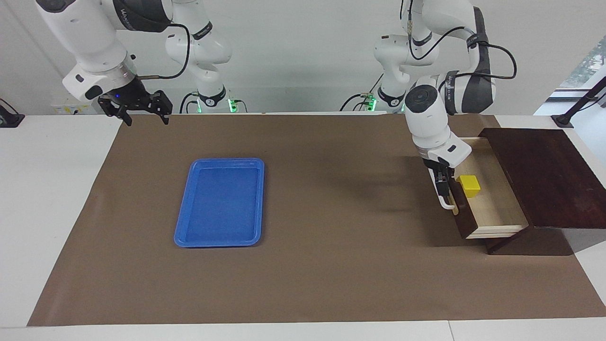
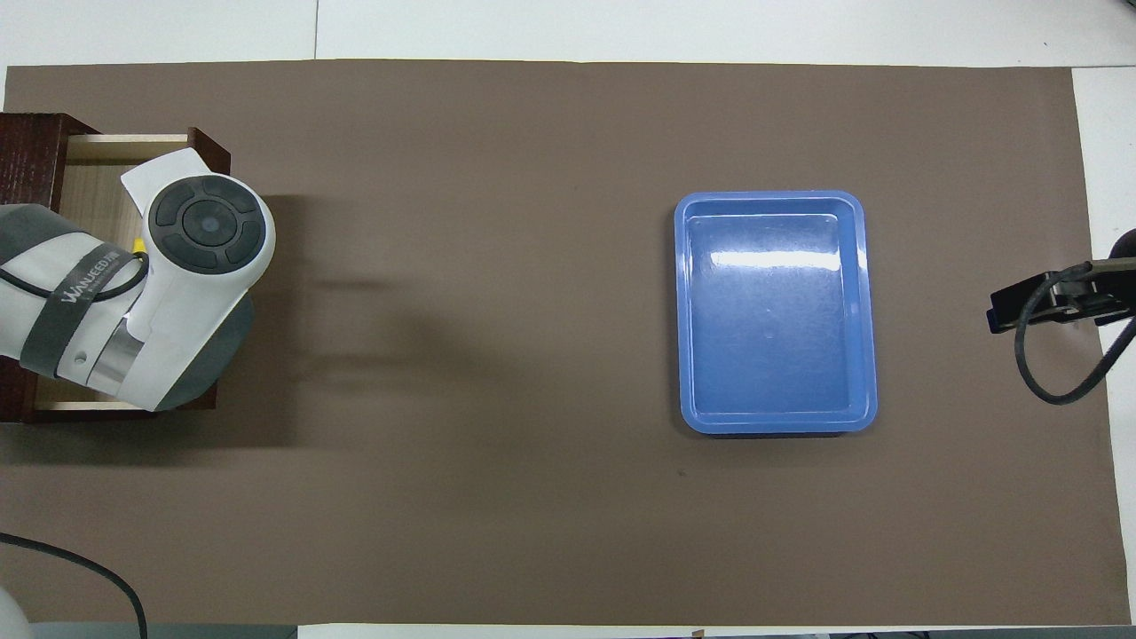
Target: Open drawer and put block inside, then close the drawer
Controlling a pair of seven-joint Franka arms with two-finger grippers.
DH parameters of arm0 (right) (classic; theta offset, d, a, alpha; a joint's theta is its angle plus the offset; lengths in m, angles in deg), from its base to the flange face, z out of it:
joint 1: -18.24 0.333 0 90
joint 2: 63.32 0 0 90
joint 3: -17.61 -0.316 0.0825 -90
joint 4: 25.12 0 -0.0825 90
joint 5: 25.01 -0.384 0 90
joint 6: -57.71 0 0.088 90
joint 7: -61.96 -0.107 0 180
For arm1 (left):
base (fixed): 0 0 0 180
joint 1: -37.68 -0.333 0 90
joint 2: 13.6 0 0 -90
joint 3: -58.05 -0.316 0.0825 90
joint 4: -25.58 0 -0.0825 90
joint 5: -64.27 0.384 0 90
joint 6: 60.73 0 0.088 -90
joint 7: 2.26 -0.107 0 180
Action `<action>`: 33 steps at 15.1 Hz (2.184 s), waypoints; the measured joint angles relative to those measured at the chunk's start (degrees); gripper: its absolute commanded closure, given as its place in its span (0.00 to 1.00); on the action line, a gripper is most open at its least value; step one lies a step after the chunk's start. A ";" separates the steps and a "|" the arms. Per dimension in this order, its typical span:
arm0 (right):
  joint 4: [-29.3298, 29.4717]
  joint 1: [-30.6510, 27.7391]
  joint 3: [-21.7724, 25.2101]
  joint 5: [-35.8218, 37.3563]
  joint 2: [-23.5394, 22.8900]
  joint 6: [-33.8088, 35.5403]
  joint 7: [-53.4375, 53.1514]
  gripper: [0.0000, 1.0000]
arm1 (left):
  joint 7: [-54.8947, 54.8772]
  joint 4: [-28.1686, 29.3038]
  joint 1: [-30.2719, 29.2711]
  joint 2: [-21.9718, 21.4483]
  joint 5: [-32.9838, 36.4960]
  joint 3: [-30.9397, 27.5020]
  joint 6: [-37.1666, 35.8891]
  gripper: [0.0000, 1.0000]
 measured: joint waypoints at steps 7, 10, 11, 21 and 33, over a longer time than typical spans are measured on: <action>0.00 0.00 0.00 0.00 0.00 0.00 0.00 0.00 | -5.39 0.36 -4.61 -0.25 -0.07 -0.07 0.67 0.00; 0.00 0.00 0.00 0.00 0.00 0.00 0.00 0.00 | -10.40 0.37 -8.09 -0.24 -0.02 -0.33 1.97 0.00; 0.00 0.00 0.00 0.00 0.00 0.00 0.00 0.00 | -11.82 0.39 -9.25 -0.24 -0.02 -0.41 2.67 0.00; 0.00 0.00 0.00 0.00 0.00 0.00 0.00 0.00 | -19.70 0.44 -14.22 -0.23 -0.02 -0.49 5.13 0.00; 0.00 0.00 0.00 0.00 0.00 0.00 0.00 0.00 | -37.31 -17.18 -0.93 -1.89 -22.77 1.33 -9.54 0.00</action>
